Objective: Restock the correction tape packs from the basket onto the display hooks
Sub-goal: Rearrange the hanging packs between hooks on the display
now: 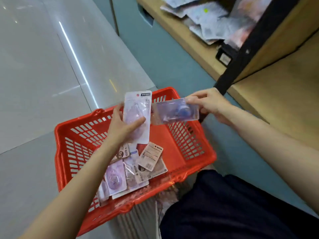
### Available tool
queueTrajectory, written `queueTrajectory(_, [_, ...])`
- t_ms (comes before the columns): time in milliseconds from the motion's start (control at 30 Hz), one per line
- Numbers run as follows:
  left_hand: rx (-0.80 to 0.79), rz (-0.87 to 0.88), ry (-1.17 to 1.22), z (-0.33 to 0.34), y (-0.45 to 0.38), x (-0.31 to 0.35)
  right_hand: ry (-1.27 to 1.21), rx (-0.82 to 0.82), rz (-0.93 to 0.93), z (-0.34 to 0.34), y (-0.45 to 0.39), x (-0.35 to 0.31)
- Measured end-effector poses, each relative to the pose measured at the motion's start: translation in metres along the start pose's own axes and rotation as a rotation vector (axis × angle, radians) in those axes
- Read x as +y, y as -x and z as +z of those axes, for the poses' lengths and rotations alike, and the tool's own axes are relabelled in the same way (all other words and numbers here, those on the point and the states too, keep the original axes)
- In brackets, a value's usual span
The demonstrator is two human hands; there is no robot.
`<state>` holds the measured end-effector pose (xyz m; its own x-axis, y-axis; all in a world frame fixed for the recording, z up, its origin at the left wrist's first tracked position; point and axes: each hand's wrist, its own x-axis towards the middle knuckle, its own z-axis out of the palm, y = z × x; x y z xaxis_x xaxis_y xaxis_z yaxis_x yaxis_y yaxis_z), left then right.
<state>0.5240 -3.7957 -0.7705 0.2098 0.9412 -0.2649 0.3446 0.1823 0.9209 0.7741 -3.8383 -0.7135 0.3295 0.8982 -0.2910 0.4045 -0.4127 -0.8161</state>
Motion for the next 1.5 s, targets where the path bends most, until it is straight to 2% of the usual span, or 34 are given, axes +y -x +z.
queueTrajectory(133, [-0.115, 0.301, 0.15, 0.011, 0.035, 0.074, -0.181, 0.207, -0.037, -0.074, 0.079, -0.045])
queueTrajectory(400, [-0.448, 0.504, 0.535, 0.06, 0.146, 0.225, -0.46, 0.634, -0.231, -0.204, 0.297, -0.094])
queueTrajectory(533, [-0.65, 0.653, 0.572, 0.106, 0.227, 0.304, -0.379, 0.671, -0.364, -0.252, 0.422, -0.095])
queueTrajectory(633, [-0.83, 0.785, 0.555, 0.143, 0.299, 0.362, -0.273, 0.717, -0.394, -0.28, 0.506, -0.091])
queueTrajectory(833, [-1.109, 0.98, 0.57, 0.208, 0.426, 0.453, -0.131, 0.967, -0.407, -0.328, 0.623, -0.077])
queueTrajectory(967, [-1.227, 0.959, 0.542, 0.238, 0.47, 0.479, -0.123, 1.304, -0.42, -0.352, 0.661, -0.066])
queueTrajectory(1067, [-1.223, 0.879, 0.513, 0.253, 0.488, 0.488, -0.241, 1.522, -0.5, -0.365, 0.67, -0.057])
queueTrajectory(1167, [-1.225, 0.788, 0.474, 0.265, 0.491, 0.491, -0.192, 1.697, -0.519, -0.385, 0.676, -0.05])
queueTrajectory(1333, [-1.22, 0.704, 0.442, 0.281, 0.485, 0.486, -0.067, 1.737, -0.32, -0.42, 0.686, -0.045])
queueTrajectory(1500, [-1.211, 0.691, 0.422, 0.293, 0.486, 0.487, 0.04, 1.68, -0.181, -0.434, 0.699, -0.039])
